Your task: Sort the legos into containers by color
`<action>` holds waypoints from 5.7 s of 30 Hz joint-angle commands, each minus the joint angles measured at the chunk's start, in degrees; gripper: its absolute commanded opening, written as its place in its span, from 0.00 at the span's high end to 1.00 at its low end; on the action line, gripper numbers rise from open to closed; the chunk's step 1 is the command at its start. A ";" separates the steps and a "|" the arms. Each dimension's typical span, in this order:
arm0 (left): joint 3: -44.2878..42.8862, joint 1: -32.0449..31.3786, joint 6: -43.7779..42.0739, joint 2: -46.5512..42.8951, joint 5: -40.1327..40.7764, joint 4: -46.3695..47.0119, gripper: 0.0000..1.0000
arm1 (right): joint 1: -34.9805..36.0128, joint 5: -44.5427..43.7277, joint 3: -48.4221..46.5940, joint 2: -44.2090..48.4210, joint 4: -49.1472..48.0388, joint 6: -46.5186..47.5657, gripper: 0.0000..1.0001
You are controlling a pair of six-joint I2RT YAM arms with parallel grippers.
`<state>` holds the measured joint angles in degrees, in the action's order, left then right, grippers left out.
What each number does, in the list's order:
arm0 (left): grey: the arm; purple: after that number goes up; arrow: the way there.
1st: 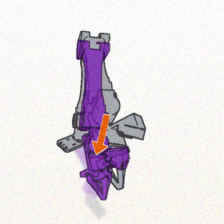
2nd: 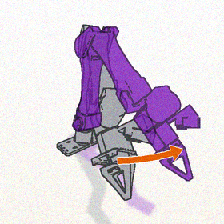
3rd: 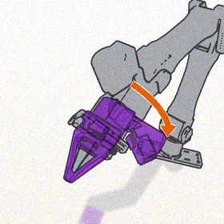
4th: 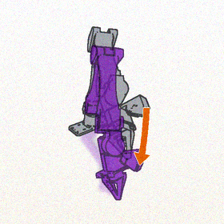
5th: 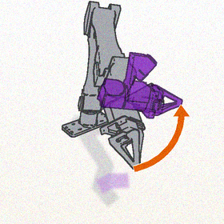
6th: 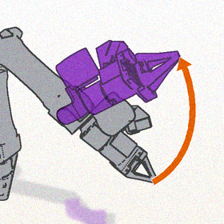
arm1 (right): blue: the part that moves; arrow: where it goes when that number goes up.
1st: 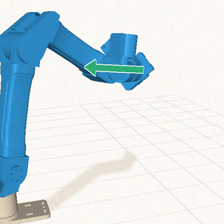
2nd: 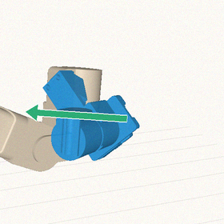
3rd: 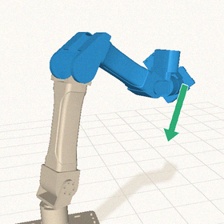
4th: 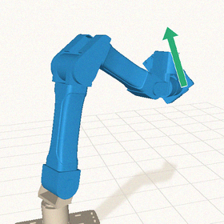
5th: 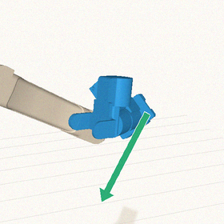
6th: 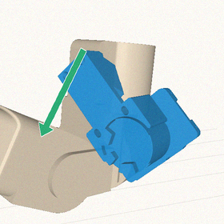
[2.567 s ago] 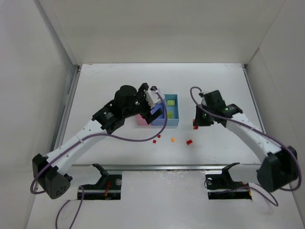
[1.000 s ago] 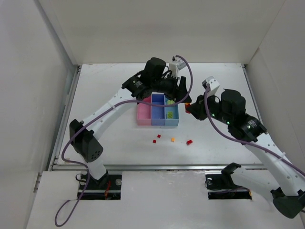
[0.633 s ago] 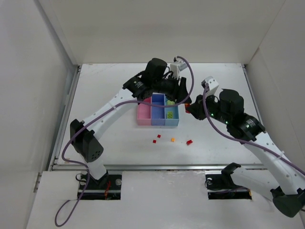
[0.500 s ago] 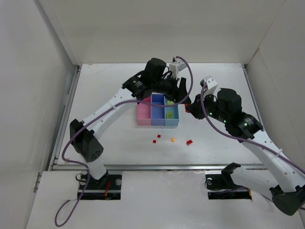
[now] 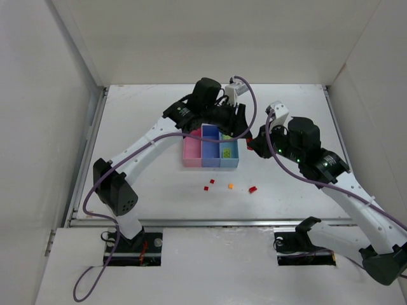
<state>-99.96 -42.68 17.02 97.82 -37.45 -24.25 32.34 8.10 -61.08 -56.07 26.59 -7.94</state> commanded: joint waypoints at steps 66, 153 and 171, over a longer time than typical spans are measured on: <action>-8.76 7.26 -6.91 0.62 -0.25 -5.01 1.00 | 1.50 -4.93 6.85 -3.78 1.97 -3.83 1.00; 6.97 3.30 -37.32 -7.29 1.07 -3.00 0.30 | -2.44 -3.62 0.09 -2.54 3.72 -12.52 1.00; 8.20 2.77 -34.15 -8.43 8.35 -4.31 0.31 | -11.95 -16.43 -0.45 -34.88 12.52 -15.79 1.00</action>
<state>-92.90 -40.03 -17.80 91.85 -29.69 -29.36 20.64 -6.28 -62.04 -90.54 41.56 -22.79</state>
